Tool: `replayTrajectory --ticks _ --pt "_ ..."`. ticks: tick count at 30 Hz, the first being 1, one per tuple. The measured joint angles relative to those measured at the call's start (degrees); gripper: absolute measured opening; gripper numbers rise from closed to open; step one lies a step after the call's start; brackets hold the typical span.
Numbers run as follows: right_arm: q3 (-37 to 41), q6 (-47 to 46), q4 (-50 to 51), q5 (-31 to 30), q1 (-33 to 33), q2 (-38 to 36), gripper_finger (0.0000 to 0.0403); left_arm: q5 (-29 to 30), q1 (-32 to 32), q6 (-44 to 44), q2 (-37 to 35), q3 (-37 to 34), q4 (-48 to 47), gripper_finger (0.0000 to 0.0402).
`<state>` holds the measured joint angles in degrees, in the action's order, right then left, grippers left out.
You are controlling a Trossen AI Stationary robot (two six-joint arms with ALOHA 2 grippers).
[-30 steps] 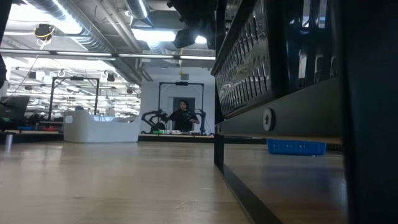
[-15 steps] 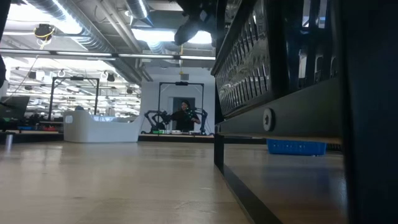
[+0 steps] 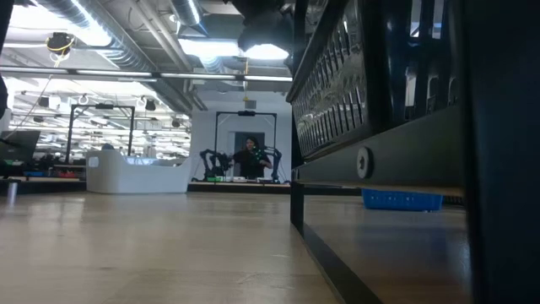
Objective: Stack baskets on shelf by color
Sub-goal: Stack the top black bin on top of the black bin on the shelf
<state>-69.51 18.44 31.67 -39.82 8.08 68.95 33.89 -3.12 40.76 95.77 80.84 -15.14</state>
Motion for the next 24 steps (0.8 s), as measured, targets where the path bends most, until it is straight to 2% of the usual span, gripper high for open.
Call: replayTrajectory --ticks 5,8,14,20,24 --pt "-4.4 -9.9 8.5 -6.8 -2.2 0.0 0.0003 2.8 -1.1 -4.9 -1.2 0.0 -3.7 0.0043" --pt "-7.7 -17.8 16.2 -10.3 -4.8 0.0 0.0003 2.8 -1.2 -7.1 -3.5 -0.1 -9.5 0.0043" --pt "-12.2 -31.5 27.8 -12.9 -10.7 -0.1 0.0003 2.9 -1.1 -15.2 -10.1 0.0 -18.2 0.0043" --pt "-14.3 -47.2 36.5 -12.2 -15.7 -0.1 0.0003 3.0 -1.1 -25.5 -17.4 -0.1 -25.0 0.0043" --pt "-16.0 -61.1 41.1 -6.7 -18.4 -0.1 0.0002 3.2 -1.1 -30.6 -20.8 -0.1 -29.0 0.0043"
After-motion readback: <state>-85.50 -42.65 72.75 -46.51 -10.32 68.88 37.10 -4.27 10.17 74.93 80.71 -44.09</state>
